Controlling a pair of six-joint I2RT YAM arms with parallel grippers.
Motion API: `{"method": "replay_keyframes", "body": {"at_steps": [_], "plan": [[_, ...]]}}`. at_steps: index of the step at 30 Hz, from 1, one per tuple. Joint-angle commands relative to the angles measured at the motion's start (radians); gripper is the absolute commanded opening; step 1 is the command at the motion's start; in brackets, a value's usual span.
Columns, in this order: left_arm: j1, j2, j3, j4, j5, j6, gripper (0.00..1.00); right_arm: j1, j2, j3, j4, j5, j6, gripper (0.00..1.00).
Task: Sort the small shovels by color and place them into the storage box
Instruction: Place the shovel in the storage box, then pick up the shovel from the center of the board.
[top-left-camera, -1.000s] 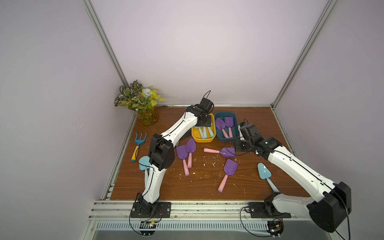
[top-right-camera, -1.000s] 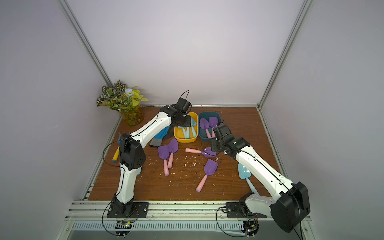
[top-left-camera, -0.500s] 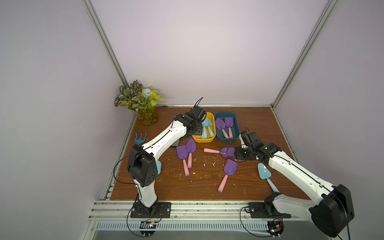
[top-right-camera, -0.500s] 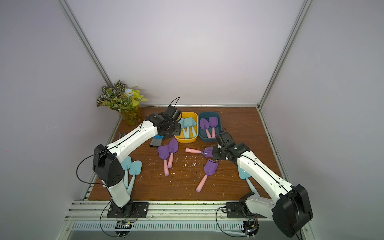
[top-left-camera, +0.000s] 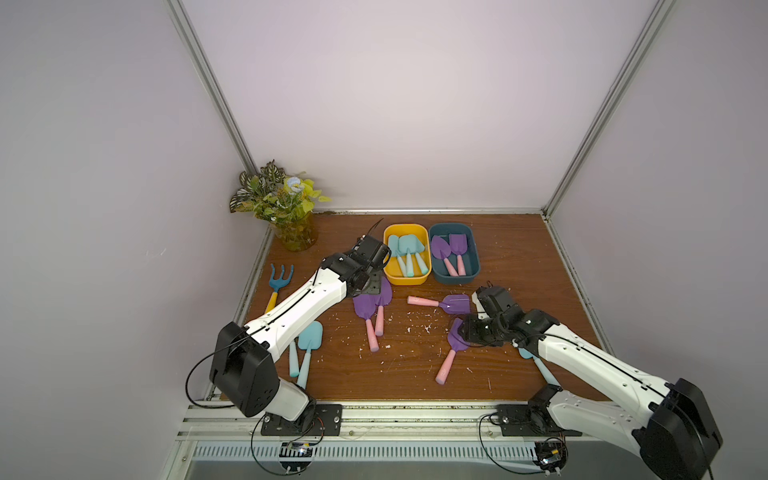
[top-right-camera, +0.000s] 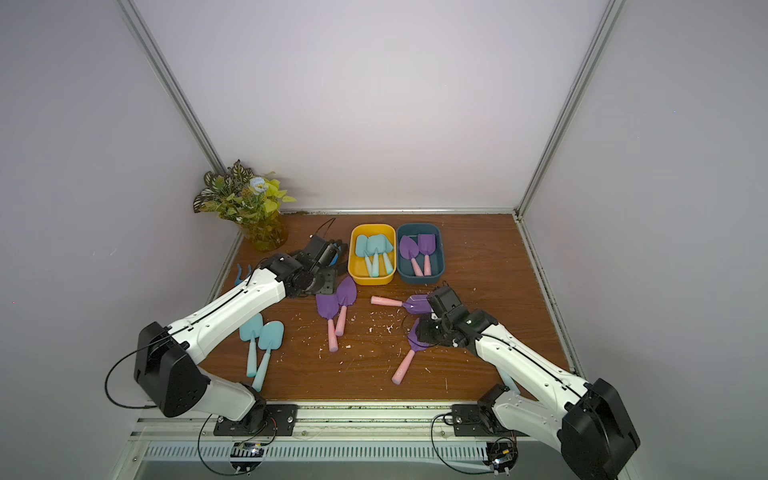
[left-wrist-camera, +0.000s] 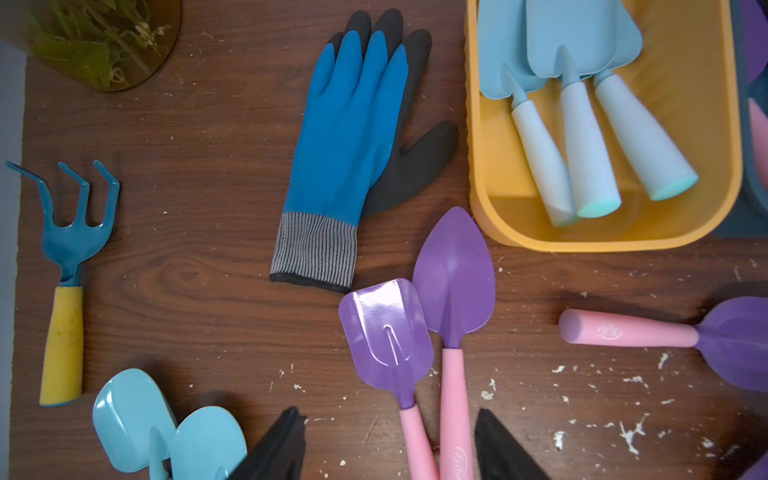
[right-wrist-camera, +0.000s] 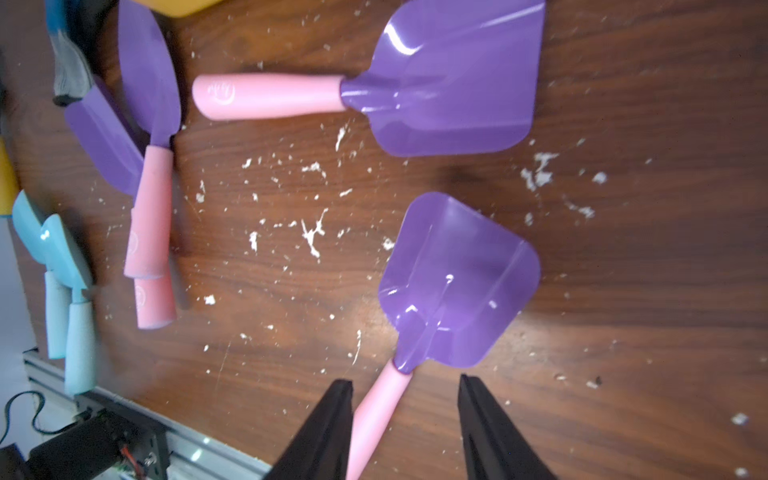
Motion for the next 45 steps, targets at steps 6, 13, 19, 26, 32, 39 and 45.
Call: {"method": "replay_keyframes", "body": {"at_steps": [6, 13, 19, 26, 32, 39, 45], "plan": [[0.041, -0.067, -0.116, 0.078, 0.003, 0.052, 0.72, 0.186, -0.024, -0.031, 0.045, 0.108, 0.272, 0.50], [0.098, -0.107, -0.209, 0.167, 0.060, 0.069, 0.73, 0.288, -0.008, -0.016, -0.023, 0.171, 0.367, 0.53], [0.113, -0.114, -0.237, 0.199, 0.065, 0.080, 0.75, 0.339, 0.051, -0.028, 0.023, 0.135, 0.427, 0.56], [0.134, -0.139, -0.281, 0.233, 0.069, 0.086, 0.76, 0.385, 0.121, -0.033, 0.039, 0.132, 0.504, 0.58], [0.159, -0.172, -0.316, 0.260, 0.074, 0.093, 0.76, 0.396, 0.165, -0.030, 0.063, 0.127, 0.528, 0.59], [0.177, -0.192, -0.349, 0.285, 0.089, 0.108, 0.77, 0.407, 0.230, -0.007, 0.078, 0.118, 0.534, 0.59], [0.193, -0.211, -0.367, 0.299, 0.105, 0.125, 0.77, 0.424, 0.283, 0.017, 0.079, 0.117, 0.550, 0.53]]}}
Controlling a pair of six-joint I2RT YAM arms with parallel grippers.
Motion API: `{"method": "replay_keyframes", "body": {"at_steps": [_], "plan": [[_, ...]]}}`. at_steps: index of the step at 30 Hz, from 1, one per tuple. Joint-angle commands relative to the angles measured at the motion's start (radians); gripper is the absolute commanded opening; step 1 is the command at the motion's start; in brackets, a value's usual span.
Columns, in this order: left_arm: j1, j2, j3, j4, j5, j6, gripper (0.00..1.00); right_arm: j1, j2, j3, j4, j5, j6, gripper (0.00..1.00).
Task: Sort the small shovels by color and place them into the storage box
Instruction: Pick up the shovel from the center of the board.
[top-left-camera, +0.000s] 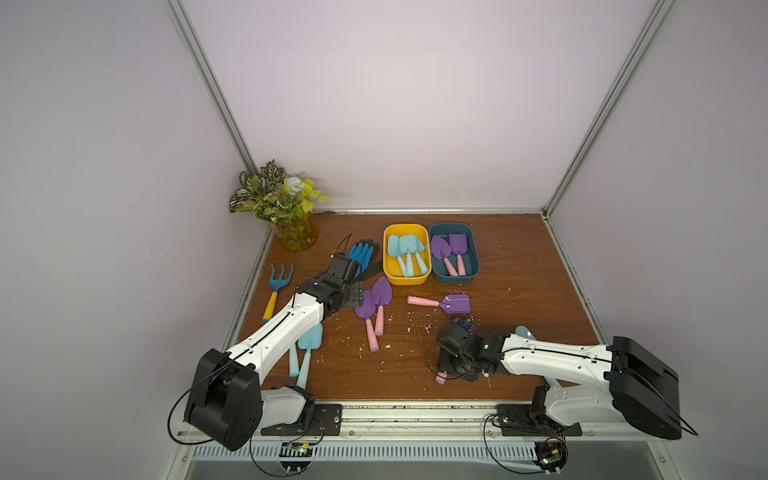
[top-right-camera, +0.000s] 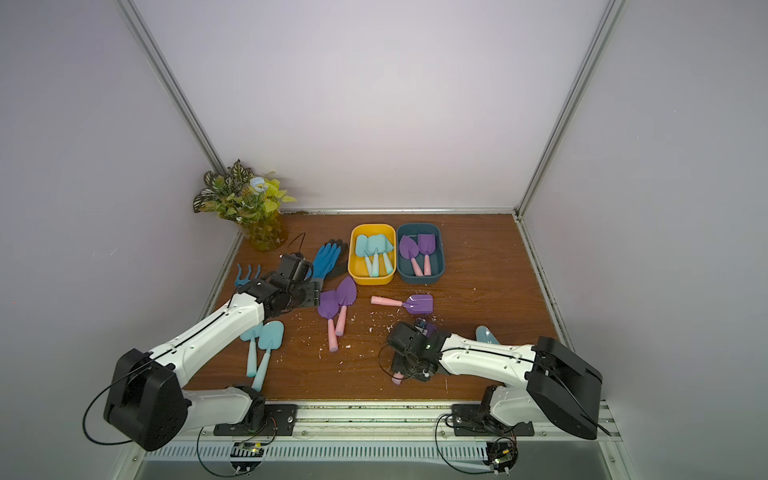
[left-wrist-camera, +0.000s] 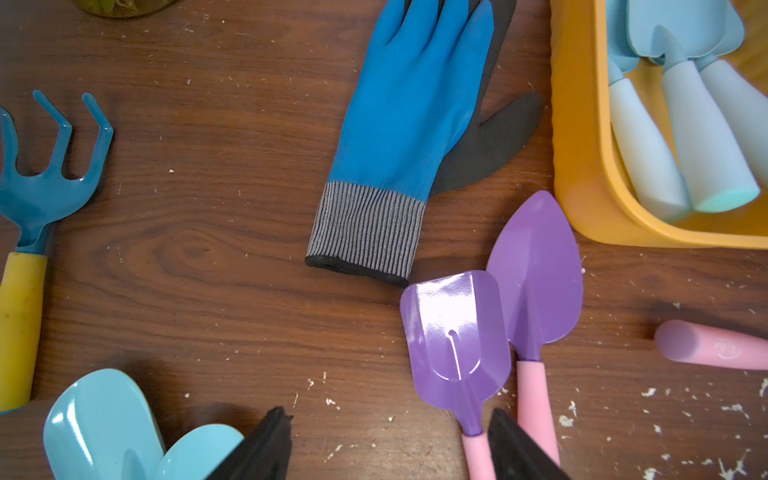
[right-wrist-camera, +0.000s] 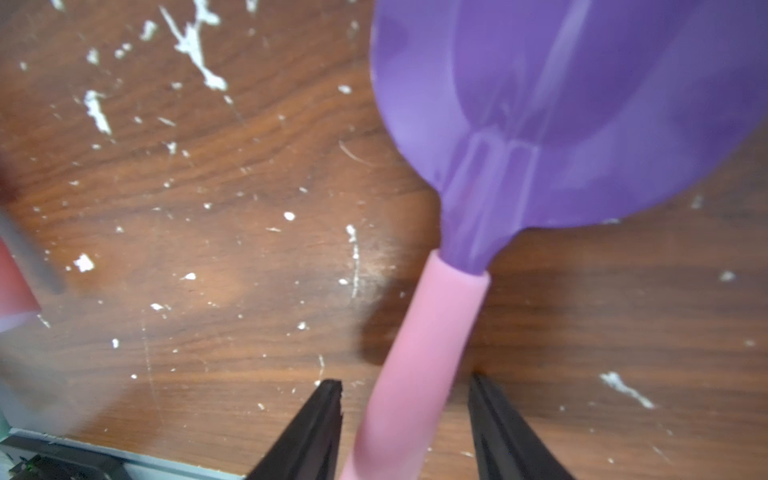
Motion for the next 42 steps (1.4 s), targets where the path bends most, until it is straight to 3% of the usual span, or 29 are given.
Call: {"method": "replay_keyframes", "body": {"at_steps": [1, 13, 21, 23, 30, 36, 42], "plan": [[0.020, -0.028, -0.010, 0.018, 0.017, 0.025, 0.77, 0.017, 0.019, 0.034, -0.009, 0.001, 0.027, 0.51], [0.034, -0.070, -0.021, 0.044, 0.102, 0.023, 0.76, 0.089, -0.026, 0.031, -0.096, 0.125, 0.144, 0.35], [0.092, -0.099, -0.034, 0.074, 0.202, 0.026, 0.76, 0.106, -0.092, 0.107, -0.294, 0.231, 0.197, 0.13], [0.117, -0.104, -0.055, 0.097, 0.253, 0.027, 0.76, 0.107, -0.119, 0.139, -0.362, 0.265, 0.202, 0.12], [0.118, -0.072, -0.050, 0.093, 0.249, 0.031, 0.76, 0.106, -0.236, 0.192, -0.506, 0.355, 0.248, 0.10], [0.114, -0.063, -0.054, 0.101, 0.241, 0.015, 0.75, 0.071, -0.274, 0.279, -0.586, 0.451, 0.161, 0.08], [0.112, -0.067, -0.043, 0.104, 0.197, 0.004, 0.74, -0.043, -0.248, 0.455, -0.654, 0.496, -0.088, 0.08]]}}
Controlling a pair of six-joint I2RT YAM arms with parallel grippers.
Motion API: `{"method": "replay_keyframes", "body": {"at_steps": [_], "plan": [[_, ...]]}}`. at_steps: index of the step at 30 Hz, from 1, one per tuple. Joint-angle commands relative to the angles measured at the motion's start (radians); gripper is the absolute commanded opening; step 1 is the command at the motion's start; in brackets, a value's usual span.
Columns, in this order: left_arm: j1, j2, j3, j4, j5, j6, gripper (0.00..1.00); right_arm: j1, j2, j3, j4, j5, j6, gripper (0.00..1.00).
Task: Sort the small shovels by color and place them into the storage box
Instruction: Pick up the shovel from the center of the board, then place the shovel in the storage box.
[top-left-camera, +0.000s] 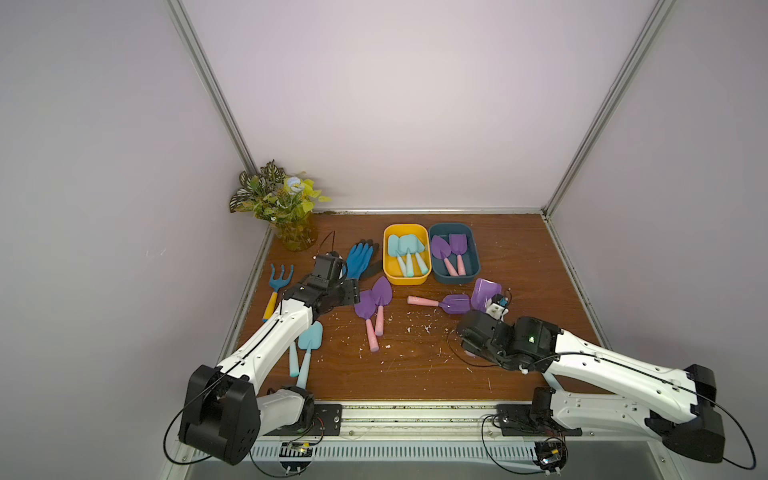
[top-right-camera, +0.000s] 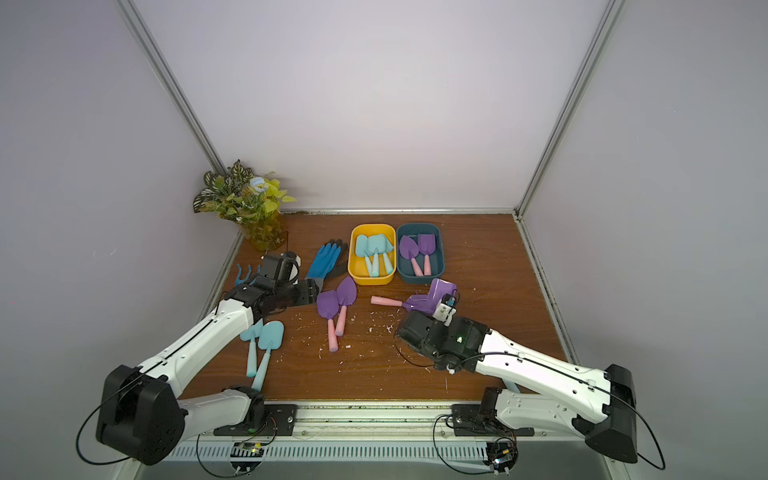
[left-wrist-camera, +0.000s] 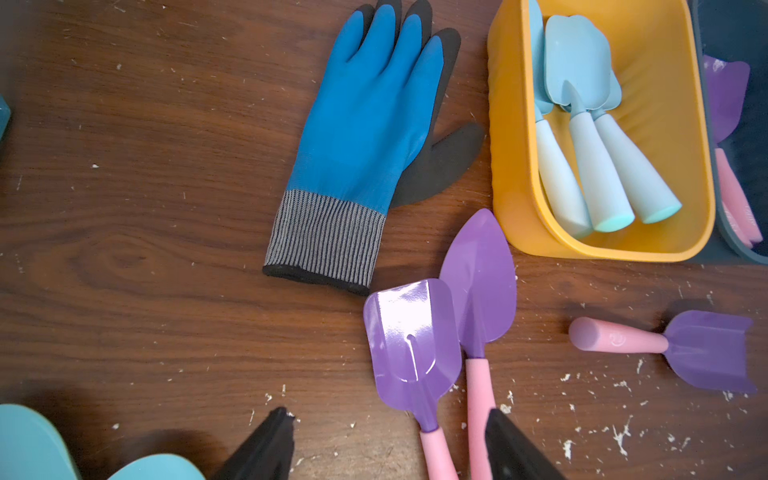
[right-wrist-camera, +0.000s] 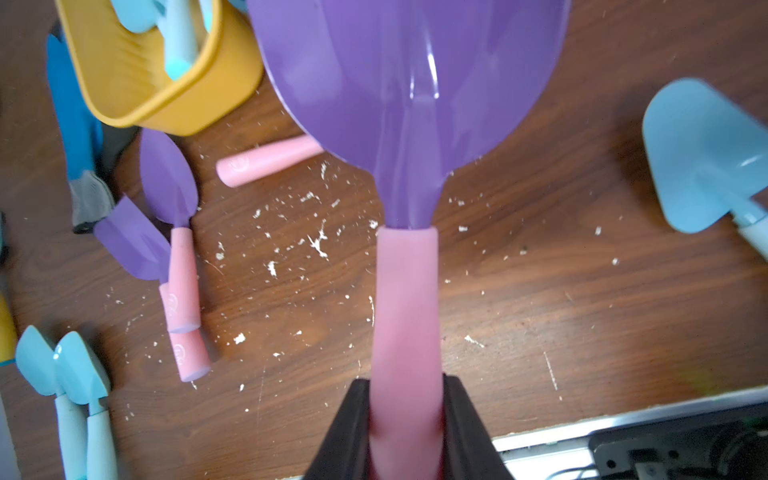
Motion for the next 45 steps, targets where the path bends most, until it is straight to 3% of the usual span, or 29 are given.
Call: {"method": "replay_keyframes", "body": {"at_steps": [1, 6, 13, 20, 34, 39, 45], "plan": [[0.001, -0.004, 0.009, 0.011, -0.032, -0.010, 0.74, -0.077, 0.007, 0.103, -0.068, 0.081, -0.199, 0.08], [-0.015, -0.011, 0.029, -0.018, -0.065, -0.028, 0.74, -0.256, 0.031, 0.183, -0.009, 0.023, -0.451, 0.08], [-0.080, -0.012, 0.099, -0.090, -0.118, -0.058, 0.73, -0.503, 0.164, 0.261, 0.128, -0.190, -0.789, 0.08], [-0.109, -0.077, 0.159, -0.191, -0.121, -0.128, 0.71, -0.669, 0.292, 0.348, 0.192, -0.364, -0.962, 0.07], [-0.115, -0.196, 0.152, -0.272, -0.133, -0.198, 0.67, -0.747, 0.651, 0.608, 0.195, -0.469, -1.086, 0.06], [-0.115, -0.186, 0.147, -0.270, -0.152, -0.186, 0.68, -0.747, 0.795, 0.739, 0.121, -0.478, -1.104, 0.06], [-0.115, -0.151, 0.176, -0.268, -0.191, -0.124, 0.70, -0.743, 0.870, 0.788, 0.117, -0.453, -1.076, 0.06]]}}
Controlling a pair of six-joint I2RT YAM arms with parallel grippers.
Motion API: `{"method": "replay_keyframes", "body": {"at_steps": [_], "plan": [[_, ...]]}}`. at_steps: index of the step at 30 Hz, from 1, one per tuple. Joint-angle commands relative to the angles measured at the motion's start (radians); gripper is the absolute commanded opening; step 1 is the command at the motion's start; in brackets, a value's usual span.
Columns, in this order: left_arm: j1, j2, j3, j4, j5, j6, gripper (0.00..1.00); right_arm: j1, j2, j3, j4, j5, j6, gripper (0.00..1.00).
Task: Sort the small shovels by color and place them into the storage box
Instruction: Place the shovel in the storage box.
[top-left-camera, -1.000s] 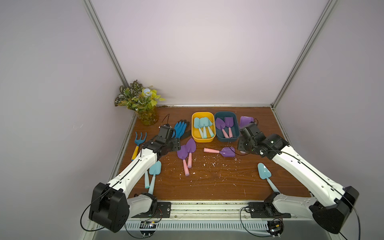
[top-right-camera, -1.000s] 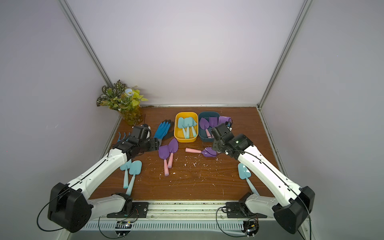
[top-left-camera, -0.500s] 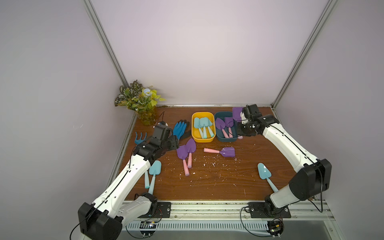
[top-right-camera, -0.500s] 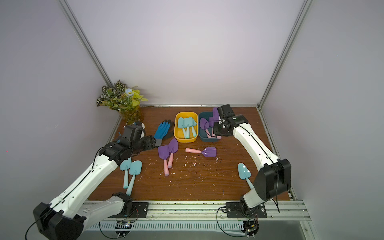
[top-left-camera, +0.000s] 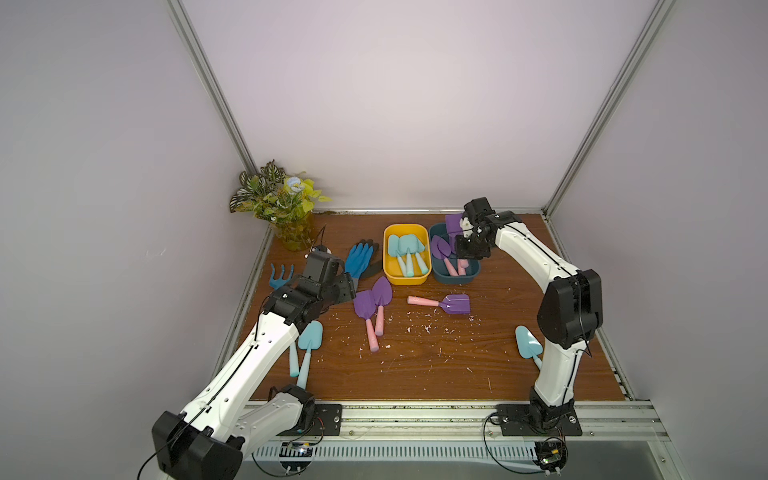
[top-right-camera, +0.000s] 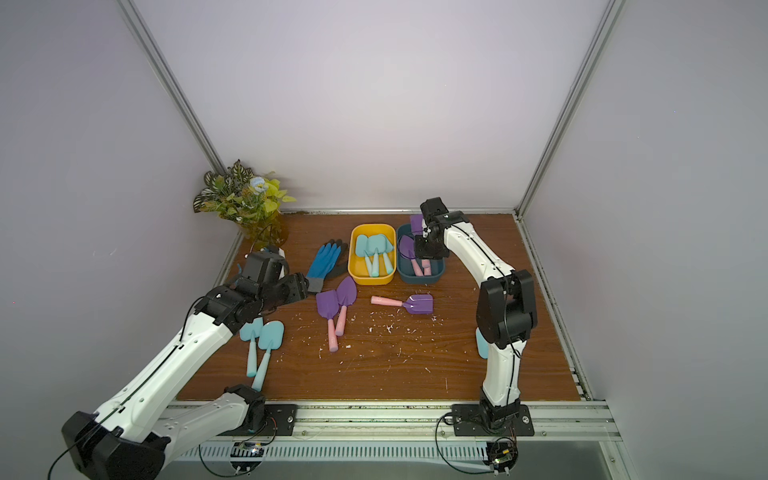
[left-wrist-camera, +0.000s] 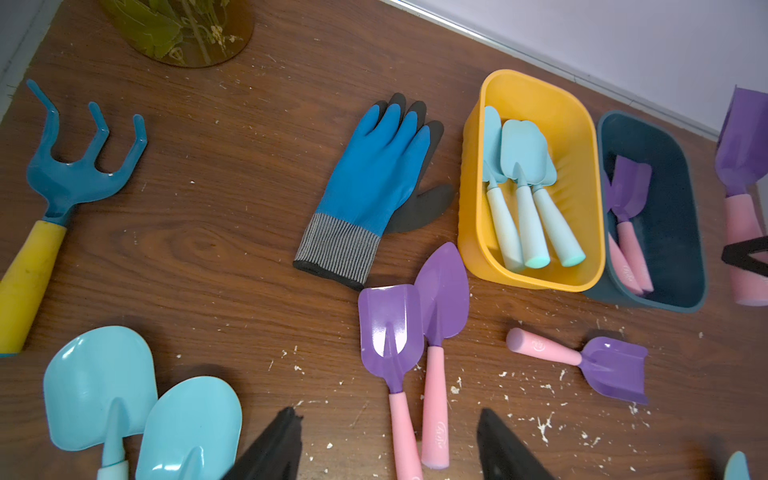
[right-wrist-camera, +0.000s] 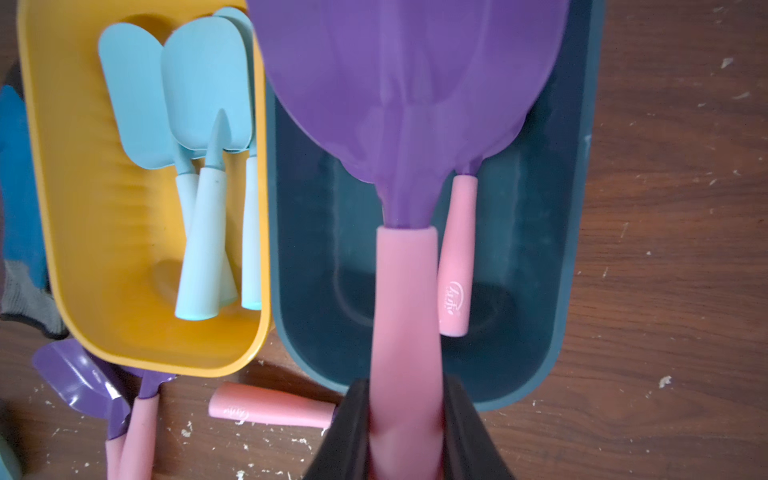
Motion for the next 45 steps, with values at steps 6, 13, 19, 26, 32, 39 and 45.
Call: {"method": "replay_keyframes", "body": {"at_steps": [6, 13, 19, 26, 32, 39, 45], "plan": [[-0.008, 0.048, 0.051, -0.009, -0.069, 0.087, 0.70, 0.011, 0.078, 0.127, -0.060, 0.047, 0.009, 0.06], [-0.008, 0.042, 0.032, 0.000, -0.096, 0.099, 0.71, 0.020, 0.170, 0.197, -0.074, 0.074, 0.010, 0.06], [-0.009, 0.037, 0.020, 0.015, -0.125, 0.112, 0.72, 0.025, 0.231, 0.263, -0.093, 0.085, 0.010, 0.06], [-0.009, 0.048, 0.036, 0.018, -0.128, 0.121, 0.72, 0.028, 0.250, 0.261, -0.104, 0.101, 0.008, 0.06], [-0.008, 0.051, 0.029, 0.026, -0.130, 0.123, 0.72, 0.028, 0.269, 0.270, -0.118, 0.109, -0.002, 0.06], [-0.008, 0.052, 0.018, 0.032, -0.137, 0.124, 0.72, 0.028, 0.265, 0.239, -0.113, 0.109, -0.007, 0.06], [-0.007, 0.056, 0.005, 0.049, -0.135, 0.124, 0.72, 0.029, 0.270, 0.225, -0.105, 0.108, -0.011, 0.07]]}}
